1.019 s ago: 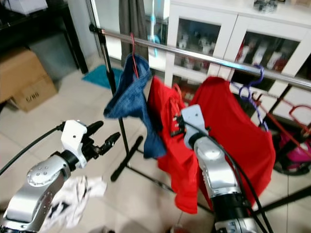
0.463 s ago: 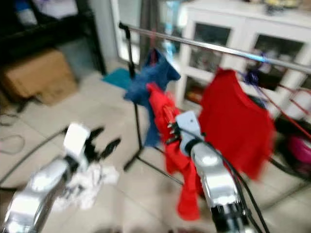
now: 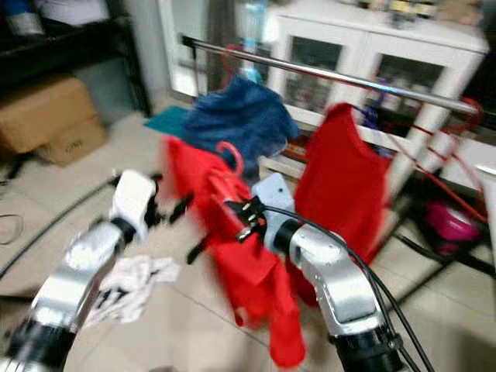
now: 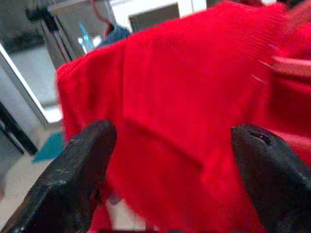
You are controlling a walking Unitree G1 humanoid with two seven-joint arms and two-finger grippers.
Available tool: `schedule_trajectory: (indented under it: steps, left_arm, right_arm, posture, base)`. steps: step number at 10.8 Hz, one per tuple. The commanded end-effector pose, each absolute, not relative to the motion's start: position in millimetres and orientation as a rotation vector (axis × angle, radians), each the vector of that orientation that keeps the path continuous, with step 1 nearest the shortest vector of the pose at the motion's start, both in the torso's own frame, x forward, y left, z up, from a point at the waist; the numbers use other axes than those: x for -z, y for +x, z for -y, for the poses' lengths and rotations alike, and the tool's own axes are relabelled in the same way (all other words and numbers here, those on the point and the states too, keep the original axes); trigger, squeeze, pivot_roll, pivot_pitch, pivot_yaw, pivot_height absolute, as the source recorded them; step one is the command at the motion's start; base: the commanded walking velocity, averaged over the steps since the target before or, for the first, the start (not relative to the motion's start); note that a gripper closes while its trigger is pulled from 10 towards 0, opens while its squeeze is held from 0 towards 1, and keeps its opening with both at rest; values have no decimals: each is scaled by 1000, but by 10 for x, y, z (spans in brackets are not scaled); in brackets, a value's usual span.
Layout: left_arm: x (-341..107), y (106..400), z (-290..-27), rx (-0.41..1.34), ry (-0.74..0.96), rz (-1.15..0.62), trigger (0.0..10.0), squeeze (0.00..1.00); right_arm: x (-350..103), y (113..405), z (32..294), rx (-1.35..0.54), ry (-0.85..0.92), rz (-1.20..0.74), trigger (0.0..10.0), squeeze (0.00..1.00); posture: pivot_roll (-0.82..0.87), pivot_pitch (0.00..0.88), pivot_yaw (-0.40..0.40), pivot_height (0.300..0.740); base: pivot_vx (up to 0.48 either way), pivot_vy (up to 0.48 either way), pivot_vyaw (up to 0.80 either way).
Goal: Hang hanger
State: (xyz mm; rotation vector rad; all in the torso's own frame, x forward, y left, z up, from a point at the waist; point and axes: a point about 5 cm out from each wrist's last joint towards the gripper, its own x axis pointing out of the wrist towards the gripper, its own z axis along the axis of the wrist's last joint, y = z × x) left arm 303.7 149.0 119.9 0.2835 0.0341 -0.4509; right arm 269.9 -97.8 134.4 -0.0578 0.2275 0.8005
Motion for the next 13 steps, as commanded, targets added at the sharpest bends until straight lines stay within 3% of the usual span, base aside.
schedule_trajectory:
  steps: [1,2,3,7,8,9,10,13]
  left_arm:
    - [-1205,3082,-1538,420,297,-23,10000,0]
    - [-1223,3118,-1543,418,306,7,3608,0]
    - [-1231,3144,-1532,440,295,29,0,0]
    - [-1189,3023,-1417,563,224,64,0,0]
    - [-1191,2880,-1407,601,194,92,10000,0]
    - [-1193,2778,-1403,625,181,112,10000,0]
    - [-1187,2720,-1381,666,191,115,10000,1000]
    - [-1162,2810,-1417,607,250,89,10000,1000]
  right_arm:
    - [-1443,2673,960,-838,-36,-192,0,0]
    - [-1461,2658,950,-865,-15,-187,0,0]
    - [-1474,2634,949,-888,-8,-185,0,0]
    - [-1447,2573,946,-901,3,-202,0,0]
    - [-1422,2557,970,-898,-3,-219,0,0]
    - [-1402,2545,987,-896,-6,-228,0,0]
    - [-1393,2536,979,-903,-4,-235,0,0]
    - [-1402,2536,960,-916,-4,-237,0,0]
  posture:
    - [-72,0,4,740]
    - [-74,0,7,740]
    - [-75,0,11,740]
    - [-81,0,31,740]
    - [-85,0,42,740]
    - [-82,0,44,740]
    - [-76,0,44,740]
    - [-70,0,34,740]
  base:
    - [0,0,0]
    - [0,0,0]
    - [0,0,0]
    - [0,0,0]
    - [0,0,0]
    - [0,0,0]
    - [0,0,0]
    - [0,0,0]
